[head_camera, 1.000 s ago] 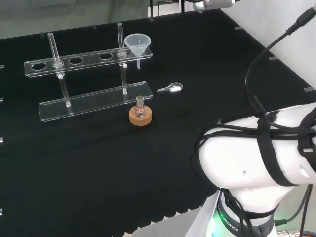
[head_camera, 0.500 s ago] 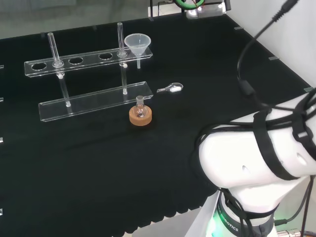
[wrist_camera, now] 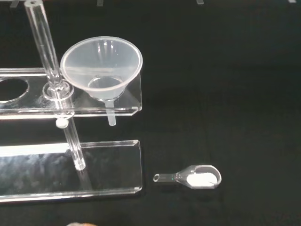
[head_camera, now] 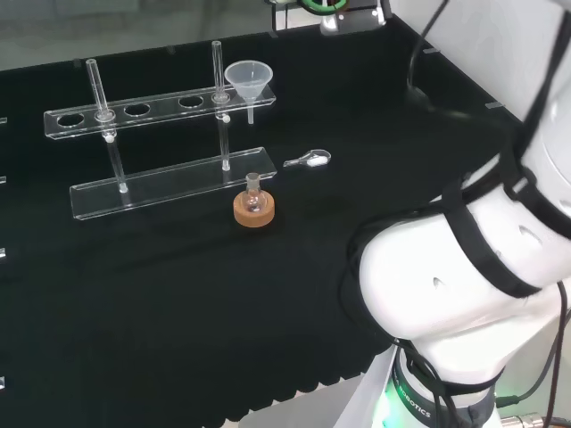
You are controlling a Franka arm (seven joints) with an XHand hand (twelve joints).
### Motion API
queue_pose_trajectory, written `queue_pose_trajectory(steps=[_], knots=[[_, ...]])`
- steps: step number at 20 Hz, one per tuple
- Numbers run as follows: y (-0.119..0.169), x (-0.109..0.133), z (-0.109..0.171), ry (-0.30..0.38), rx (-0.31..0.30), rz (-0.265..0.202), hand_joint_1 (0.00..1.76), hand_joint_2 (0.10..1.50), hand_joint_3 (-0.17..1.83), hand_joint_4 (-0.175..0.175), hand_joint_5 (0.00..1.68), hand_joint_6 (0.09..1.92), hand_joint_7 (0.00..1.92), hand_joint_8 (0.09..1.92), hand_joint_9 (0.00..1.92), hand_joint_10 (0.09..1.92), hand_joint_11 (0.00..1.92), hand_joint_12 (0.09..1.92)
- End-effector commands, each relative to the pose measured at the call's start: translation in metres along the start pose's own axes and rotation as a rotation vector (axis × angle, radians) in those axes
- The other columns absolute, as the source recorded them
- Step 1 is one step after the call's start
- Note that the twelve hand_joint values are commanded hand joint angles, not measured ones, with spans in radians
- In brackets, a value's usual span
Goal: Pick up the funnel from the transparent funnel stand.
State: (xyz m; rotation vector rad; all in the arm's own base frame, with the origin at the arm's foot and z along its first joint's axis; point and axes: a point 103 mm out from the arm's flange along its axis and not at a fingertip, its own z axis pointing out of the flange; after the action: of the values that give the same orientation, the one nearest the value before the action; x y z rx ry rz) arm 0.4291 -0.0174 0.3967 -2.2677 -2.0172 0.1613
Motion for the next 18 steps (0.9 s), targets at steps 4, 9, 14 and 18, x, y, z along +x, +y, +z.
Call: queue_pose_trajectory(steps=[4,9,14,18], knots=[[0.063,0.009,0.021,-0.02,0.033,-0.096,0.0,1.23,0.33,-0.021,0.23,0.09,0.01,0.46,0.15,0.68,0.0,1.39],[0.08,0.02,0.039,-0.032,0.09,-0.141,0.03,1.21,0.28,-0.021,0.21,0.09,0.0,0.52,0.15,0.71,0.0,1.4],[0.09,0.024,0.051,-0.046,0.113,-0.184,0.14,1.13,0.23,-0.023,0.19,0.09,0.0,0.53,0.17,0.77,0.01,1.44],[0.098,0.032,0.061,-0.052,0.163,-0.206,0.25,1.05,0.2,-0.025,0.18,0.09,0.0,0.52,0.17,0.79,0.03,1.47]])
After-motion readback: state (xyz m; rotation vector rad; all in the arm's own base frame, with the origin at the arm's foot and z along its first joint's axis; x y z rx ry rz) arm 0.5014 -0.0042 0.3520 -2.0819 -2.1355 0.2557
